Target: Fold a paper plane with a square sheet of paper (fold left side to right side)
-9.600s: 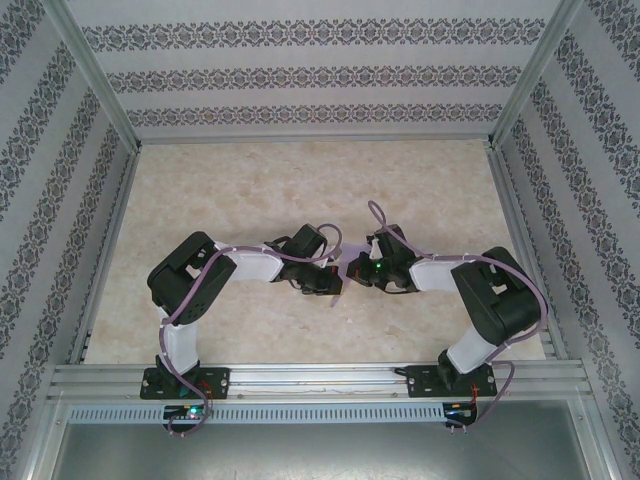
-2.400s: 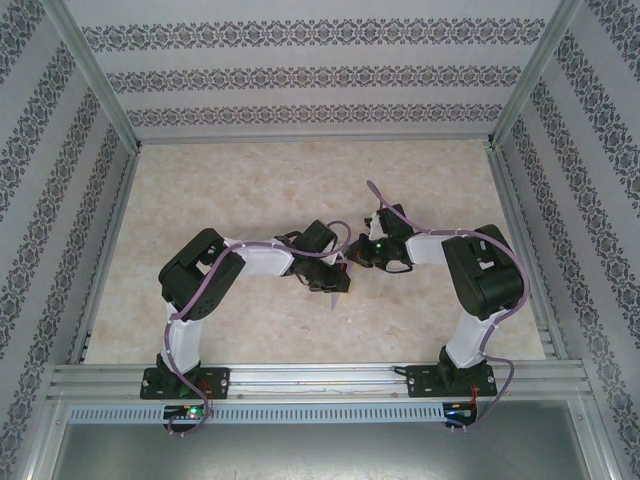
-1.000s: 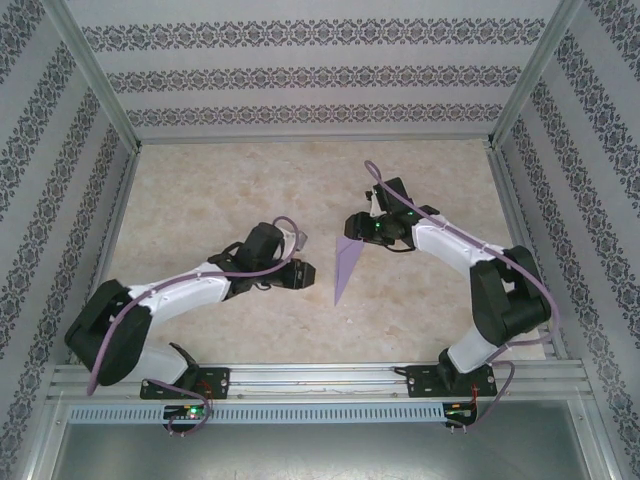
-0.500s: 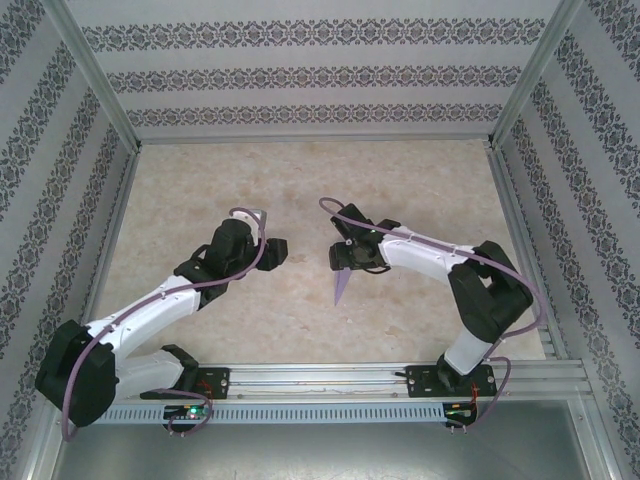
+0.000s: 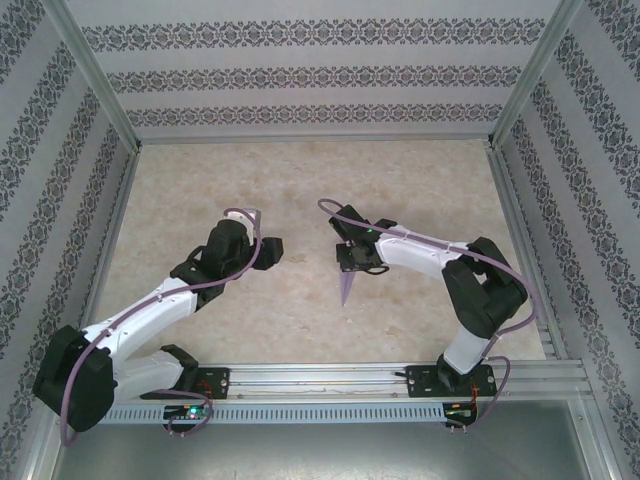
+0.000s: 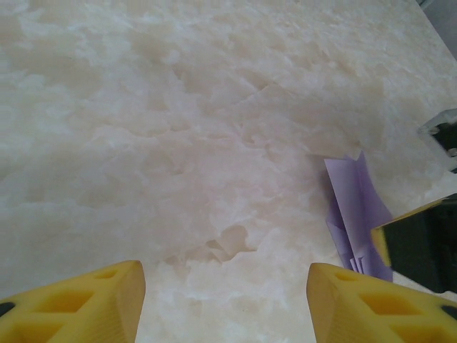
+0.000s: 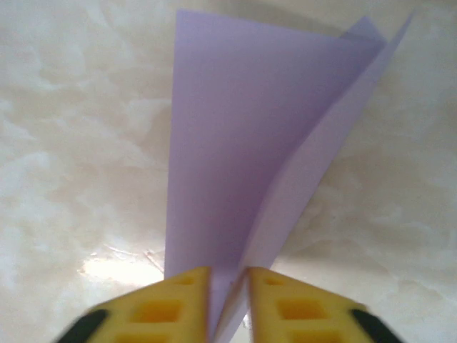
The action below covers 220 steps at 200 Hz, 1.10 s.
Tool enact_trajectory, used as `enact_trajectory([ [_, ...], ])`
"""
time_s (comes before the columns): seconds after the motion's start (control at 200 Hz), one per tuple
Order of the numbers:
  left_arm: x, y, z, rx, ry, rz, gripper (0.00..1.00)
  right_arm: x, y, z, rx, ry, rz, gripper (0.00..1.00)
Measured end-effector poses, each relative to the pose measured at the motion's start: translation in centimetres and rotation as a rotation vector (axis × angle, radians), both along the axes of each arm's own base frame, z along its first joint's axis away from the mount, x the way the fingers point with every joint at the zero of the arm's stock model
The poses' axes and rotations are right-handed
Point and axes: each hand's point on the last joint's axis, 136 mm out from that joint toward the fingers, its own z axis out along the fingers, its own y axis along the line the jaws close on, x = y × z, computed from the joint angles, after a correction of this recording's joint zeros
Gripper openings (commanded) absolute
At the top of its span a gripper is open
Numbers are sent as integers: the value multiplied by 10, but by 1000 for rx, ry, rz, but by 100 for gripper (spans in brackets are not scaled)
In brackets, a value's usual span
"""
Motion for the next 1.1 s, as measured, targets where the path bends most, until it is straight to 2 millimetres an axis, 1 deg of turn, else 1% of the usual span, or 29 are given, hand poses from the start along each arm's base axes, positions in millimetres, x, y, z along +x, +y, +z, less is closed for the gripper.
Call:
enact_trajectory([
  [0.08, 0, 2, 2, 3, -6, 8, 62, 2, 0, 14, 21, -33, -7, 0],
  [0.195, -1, 7, 7, 5, -17, 23, 66, 4, 2, 39, 64, -90, -2, 0],
  [0.285, -1, 11, 16, -1, -45, 35, 71, 4, 4, 57, 119, -130, 3, 0],
  [0.43, -2, 22, 40, -3, -123, 63, 85, 2, 1, 80, 255, -167, -1, 0],
  [0.515, -4, 30, 58, -8, -183, 79, 91, 5, -6, 90, 354, -194, -18, 0],
  [0.615, -7, 39, 74, -16, -240, 100, 95, 7, -8, 100, 499, -222, -32, 0],
  [0.69, -10, 46, 80, -20, -265, 114, 97, 8, -5, 104, 609, -235, -37, 0],
  [0.769, -13, 51, 81, -24, -277, 126, 97, 6, 3, 102, 708, -222, -32, 0],
  [0.819, -13, 53, 81, -27, -279, 129, 97, 5, 10, 101, 764, -205, -23, 0],
  [0.929, -12, 54, 78, -38, -265, 130, 97, 9, 28, 102, 874, -189, 0, 0],
  [0.999, -11, 53, 73, -48, -243, 126, 97, 11, 39, 95, 917, -171, 6, 0],
  [1.099, -6, 51, 63, -66, -191, 121, 97, 11, 57, 79, 949, -129, 16, 0],
])
